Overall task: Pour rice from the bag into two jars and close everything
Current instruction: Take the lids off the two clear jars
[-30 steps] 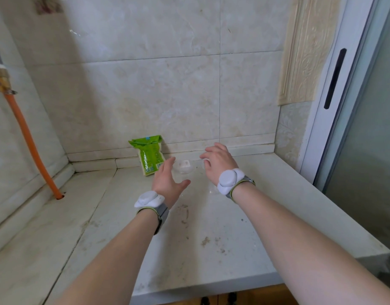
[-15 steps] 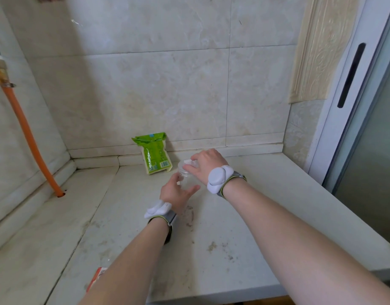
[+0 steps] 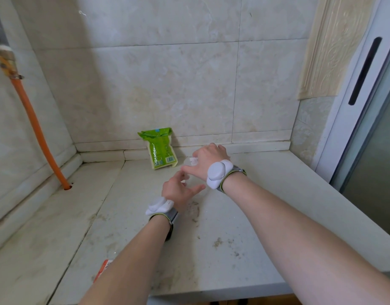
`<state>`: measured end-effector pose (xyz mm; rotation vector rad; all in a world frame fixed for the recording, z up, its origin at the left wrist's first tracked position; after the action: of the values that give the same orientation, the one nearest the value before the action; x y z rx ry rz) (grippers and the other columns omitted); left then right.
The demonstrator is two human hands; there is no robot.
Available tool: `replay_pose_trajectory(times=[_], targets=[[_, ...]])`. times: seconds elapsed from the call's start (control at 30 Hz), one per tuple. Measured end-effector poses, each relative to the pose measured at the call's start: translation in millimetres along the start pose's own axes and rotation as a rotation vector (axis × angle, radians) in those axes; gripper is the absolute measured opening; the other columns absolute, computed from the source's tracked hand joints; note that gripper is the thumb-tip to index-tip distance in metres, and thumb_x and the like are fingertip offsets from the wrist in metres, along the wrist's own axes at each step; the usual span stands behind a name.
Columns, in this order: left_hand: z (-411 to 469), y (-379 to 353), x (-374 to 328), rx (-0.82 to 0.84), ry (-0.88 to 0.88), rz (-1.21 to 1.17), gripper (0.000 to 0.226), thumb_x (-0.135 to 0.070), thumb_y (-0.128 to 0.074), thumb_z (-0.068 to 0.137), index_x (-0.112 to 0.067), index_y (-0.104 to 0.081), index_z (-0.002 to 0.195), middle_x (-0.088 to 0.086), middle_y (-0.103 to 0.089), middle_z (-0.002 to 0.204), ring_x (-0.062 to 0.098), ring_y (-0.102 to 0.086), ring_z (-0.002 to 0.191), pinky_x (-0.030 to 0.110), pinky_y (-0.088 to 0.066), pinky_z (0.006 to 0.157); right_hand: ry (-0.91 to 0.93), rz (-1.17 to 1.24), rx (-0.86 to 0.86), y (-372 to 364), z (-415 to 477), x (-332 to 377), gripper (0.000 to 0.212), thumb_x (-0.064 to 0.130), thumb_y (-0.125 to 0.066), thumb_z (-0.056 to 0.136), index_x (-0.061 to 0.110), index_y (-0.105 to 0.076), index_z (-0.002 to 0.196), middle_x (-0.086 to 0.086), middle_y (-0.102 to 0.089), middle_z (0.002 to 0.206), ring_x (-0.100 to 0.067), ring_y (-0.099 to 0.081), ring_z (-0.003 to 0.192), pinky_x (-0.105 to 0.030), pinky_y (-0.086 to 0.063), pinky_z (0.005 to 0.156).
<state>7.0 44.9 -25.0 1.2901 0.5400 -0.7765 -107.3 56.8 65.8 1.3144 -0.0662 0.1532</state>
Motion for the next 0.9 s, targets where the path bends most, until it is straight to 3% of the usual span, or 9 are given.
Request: replay_pose_trajectory(times=[0.1,0.17,0.3,0.43,0.53,0.63,0.73,0.83,0.9], targets=[[0.0,1.1,-0.8,0.008,0.002,-0.005,0.064,-0.056,-0.077,0.066,-0.025,-0.057,0.118,-0.011,-0.065,0.115,0.010,-0.063,0.098,0.025,-0.050,0.084,0.008,0.014,-0.004,3.0,-1.6,0.5,0.046,0.056,-0.053,0.080,0.019,-0.044,0.055,0.003,-0.043,0.059,-0.023,-0.042,0.083,-0.033,-0.030,0.074],[0.4,1.5,-0.7,0.019,0.002,-0.008,0.066,-0.056,-0.078,0.066,-0.025,-0.057,0.120,-0.011,-0.065,0.115,0.010,-0.063,0.097,0.026,-0.050,0.085,0.016,0.024,-0.004,3.8,-3.0,1.4,0.042,0.054,-0.053,0.081,0.017,-0.052,0.061,0.003,-0.045,0.061,-0.025,-0.049,0.090,-0.032,-0.030,0.073],[-0.7,1.9,-0.8,0.017,0.007,-0.020,0.071,-0.055,-0.078,0.066,-0.024,-0.056,0.125,-0.010,-0.064,0.116,0.011,-0.063,0.098,0.027,-0.050,0.089,0.050,0.052,0.038,4.1,-5.4,1.5,0.041,0.048,-0.053,0.084,0.018,-0.069,0.108,-0.004,-0.068,0.103,-0.025,-0.051,0.114,-0.037,-0.040,0.093],[-2.0,2.6,-1.3,0.022,0.005,-0.029,0.068,-0.052,-0.078,0.068,-0.024,-0.056,0.126,-0.009,-0.064,0.119,0.012,-0.062,0.100,0.028,-0.049,0.091,0.133,0.056,0.093,-1.6,-6.3,3.7,0.038,0.036,-0.051,0.085,0.028,-0.061,0.121,-0.001,-0.063,0.120,-0.024,-0.046,0.123,-0.041,-0.031,0.106],[-2.3,3.2,-1.9,0.032,0.012,-0.019,0.069,-0.053,-0.078,0.067,-0.024,-0.054,0.126,-0.009,-0.064,0.121,0.012,-0.062,0.101,0.028,-0.049,0.092,0.148,0.057,0.062,-0.4,-2.5,3.5,0.046,0.046,-0.051,0.086,0.032,-0.054,0.129,0.001,-0.056,0.134,-0.023,-0.041,0.131,-0.044,-0.026,0.111],[-2.7,4.0,-2.5,0.026,0.018,-0.005,0.066,-0.052,-0.079,0.067,-0.023,-0.056,0.121,-0.009,-0.064,0.118,0.011,-0.063,0.099,0.027,-0.049,0.091,0.112,-0.006,0.027,4.3,-0.7,0.1,0.066,0.069,-0.050,0.078,0.031,-0.054,0.131,-0.004,-0.054,0.133,-0.026,-0.045,0.127,-0.044,-0.026,0.112],[-3.7,3.2,-2.7,0.000,0.014,-0.015,0.058,-0.053,-0.080,0.064,-0.027,-0.058,0.111,-0.009,-0.065,0.113,0.011,-0.064,0.095,0.028,-0.051,0.089,0.064,-0.087,0.036,4.8,-2.0,-2.3,0.072,0.077,-0.047,0.073,0.028,-0.060,0.124,-0.005,-0.055,0.126,-0.026,-0.043,0.125,-0.047,-0.024,0.111],[-3.0,2.4,-1.7,-0.014,0.013,-0.008,0.062,-0.053,-0.080,0.064,-0.026,-0.060,0.115,-0.009,-0.066,0.114,0.010,-0.064,0.095,0.030,-0.051,0.089,0.047,-0.095,0.087,1.0,-2.5,-2.5,0.062,0.070,-0.046,0.077,0.027,-0.061,0.118,-0.004,-0.057,0.123,-0.027,-0.041,0.125,-0.050,-0.022,0.110],[-2.1,2.3,-1.8,0.012,0.012,-0.006,0.067,-0.053,-0.079,0.066,-0.024,-0.057,0.123,-0.009,-0.065,0.118,0.011,-0.063,0.099,0.029,-0.050,0.090,0.085,-0.044,0.110,-1.6,-3.6,-0.7,0.052,0.055,-0.051,0.082,0.030,-0.055,0.128,-0.002,-0.055,0.131,-0.026,-0.037,0.130,-0.050,-0.019,0.113]])
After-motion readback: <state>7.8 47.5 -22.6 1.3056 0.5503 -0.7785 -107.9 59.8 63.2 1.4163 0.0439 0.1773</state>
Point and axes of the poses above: each hand's wrist, its own z-axis towards the middle knuckle, its own y-axis out of the back of the hand, x = y × z, the point moved 4 cm from there along z, towards the middle knuckle
